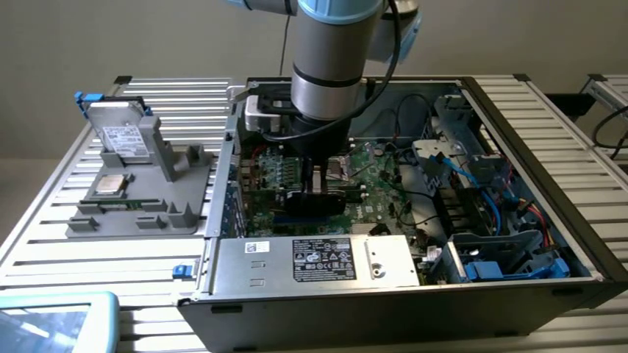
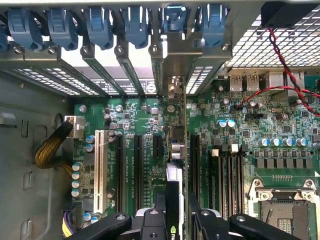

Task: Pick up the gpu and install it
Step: 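Insert the gpu into the slot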

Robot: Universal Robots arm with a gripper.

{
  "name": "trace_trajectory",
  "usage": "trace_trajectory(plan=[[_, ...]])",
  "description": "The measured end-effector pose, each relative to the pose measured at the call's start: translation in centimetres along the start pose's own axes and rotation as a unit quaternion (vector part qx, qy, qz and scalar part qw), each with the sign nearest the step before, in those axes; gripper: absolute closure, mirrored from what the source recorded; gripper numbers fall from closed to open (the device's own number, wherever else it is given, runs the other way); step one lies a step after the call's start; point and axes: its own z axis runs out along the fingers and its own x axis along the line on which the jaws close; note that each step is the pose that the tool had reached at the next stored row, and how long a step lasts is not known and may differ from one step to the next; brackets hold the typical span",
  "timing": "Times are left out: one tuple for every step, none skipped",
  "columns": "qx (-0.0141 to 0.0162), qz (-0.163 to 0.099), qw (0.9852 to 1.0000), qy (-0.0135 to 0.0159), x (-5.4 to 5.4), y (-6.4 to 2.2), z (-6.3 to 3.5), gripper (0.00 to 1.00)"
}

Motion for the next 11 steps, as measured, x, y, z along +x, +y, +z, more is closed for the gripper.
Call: trace_trajectory(plan=[[0.0000, 0.000, 1.0000, 0.0000, 0.00, 0.04, 0.01, 0.73], [0.0001, 0.000, 1.0000, 0.0000, 0.00, 0.09, 0.04, 0.73], [0.0000, 0.000, 1.0000, 0.0001, 0.01, 0.13, 0.05, 0.73], [0.0000, 0.000, 1.0000, 0.0001, 0.01, 0.18, 0.06, 0.73], [0.0001, 0.000, 1.0000, 0.0001, 0.01, 0.23, 0.10, 0.73], [0.0000, 0.000, 1.0000, 0.0001, 0.01, 0.25, 0.13, 0.73], [0.0000, 0.000, 1.0000, 0.0002, 0.01, 0.26, 0.14, 0.73], [0.0000, 0.000, 1.0000, 0.0002, 0.01, 0.27, 0.15, 0.73], [0.0000, 0.000, 1.0000, 0.0002, 0.01, 0.27, 0.15, 0.73], [0.0000, 0.000, 1.0000, 0.0002, 0.01, 0.28, 0.19, 0.73], [0.0000, 0.000, 1.0000, 0.0001, 0.01, 0.28, 0.21, 0.73]])
